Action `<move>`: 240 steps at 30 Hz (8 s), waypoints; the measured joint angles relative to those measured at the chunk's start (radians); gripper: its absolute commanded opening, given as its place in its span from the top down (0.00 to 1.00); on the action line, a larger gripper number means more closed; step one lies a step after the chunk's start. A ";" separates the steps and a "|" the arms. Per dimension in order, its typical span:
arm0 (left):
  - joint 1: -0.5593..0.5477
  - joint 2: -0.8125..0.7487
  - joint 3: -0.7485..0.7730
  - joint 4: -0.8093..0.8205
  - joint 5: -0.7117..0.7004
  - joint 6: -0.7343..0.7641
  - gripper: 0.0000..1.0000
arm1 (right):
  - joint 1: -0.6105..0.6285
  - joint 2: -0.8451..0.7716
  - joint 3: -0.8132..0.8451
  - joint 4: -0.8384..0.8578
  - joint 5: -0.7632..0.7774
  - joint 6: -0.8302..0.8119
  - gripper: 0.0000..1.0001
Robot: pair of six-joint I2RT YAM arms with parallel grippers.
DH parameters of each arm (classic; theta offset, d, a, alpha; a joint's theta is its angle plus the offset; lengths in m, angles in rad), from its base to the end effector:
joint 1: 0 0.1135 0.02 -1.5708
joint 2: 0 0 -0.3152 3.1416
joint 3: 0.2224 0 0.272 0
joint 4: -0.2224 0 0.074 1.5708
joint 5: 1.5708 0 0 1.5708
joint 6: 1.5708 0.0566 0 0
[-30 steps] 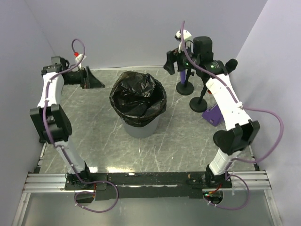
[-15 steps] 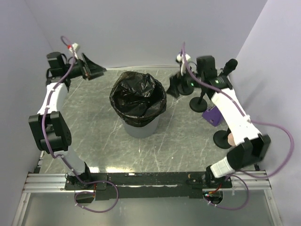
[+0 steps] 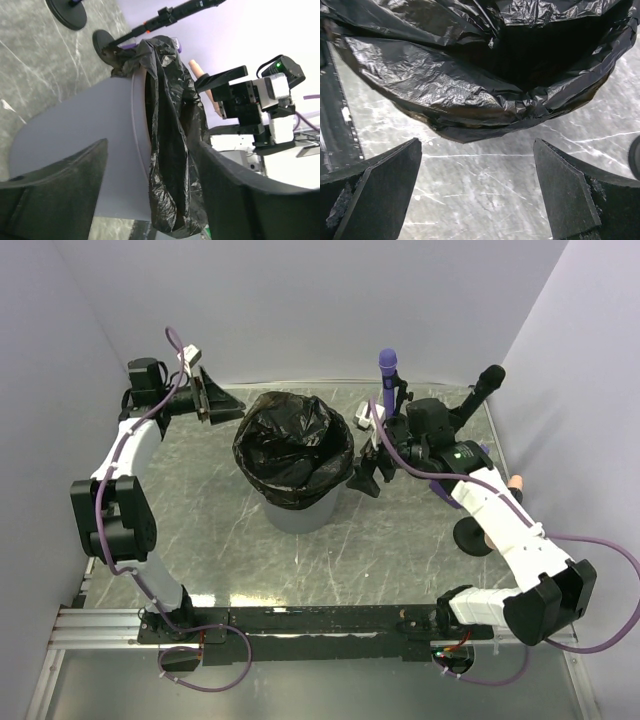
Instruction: Put the trash bags into the trash bin
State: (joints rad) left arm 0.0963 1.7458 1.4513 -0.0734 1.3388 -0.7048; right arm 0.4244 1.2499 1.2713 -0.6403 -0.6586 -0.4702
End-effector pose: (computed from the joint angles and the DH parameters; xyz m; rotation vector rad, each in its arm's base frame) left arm 0.4307 -0.0137 0.3730 0.1919 1.9734 -1.6736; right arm 0.2421 0.1474 0.4094 -1.2354 1.7244 0.6891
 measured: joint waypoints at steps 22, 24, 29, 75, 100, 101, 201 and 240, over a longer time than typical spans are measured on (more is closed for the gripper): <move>-0.055 -0.001 -0.065 0.085 0.027 -0.071 0.99 | 0.099 0.061 -0.066 0.108 0.128 -0.058 0.97; -0.053 -0.002 -0.065 0.074 0.026 -0.066 0.99 | 0.100 0.061 -0.078 0.124 0.134 -0.051 1.00; -0.047 -0.008 -0.061 0.026 0.002 -0.022 0.99 | 0.100 0.055 -0.151 0.184 0.151 -0.051 1.00; -0.034 -0.015 -0.291 0.739 -0.056 -0.512 0.46 | 0.036 0.180 -0.235 0.407 0.106 0.065 1.00; -0.102 0.094 -0.162 0.627 -0.170 -0.483 0.59 | 0.008 0.256 -0.156 0.415 0.086 0.066 1.00; -0.101 0.094 -0.172 0.660 -0.170 -0.510 0.59 | 0.008 0.256 -0.156 0.415 0.086 0.066 1.00; 0.084 0.042 -0.639 1.373 -0.146 -1.287 0.51 | 0.010 0.214 0.064 -0.011 0.277 -0.052 0.43; 0.094 -0.016 -0.699 1.387 -0.134 -1.224 0.45 | 0.010 0.243 0.064 -0.004 0.280 -0.072 0.43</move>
State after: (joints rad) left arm 0.1905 1.7302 0.7525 1.3140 1.2045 -1.9289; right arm 0.4339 1.4933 1.3350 -0.6445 -0.3790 -0.5419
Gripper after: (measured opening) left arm 0.461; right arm 0.575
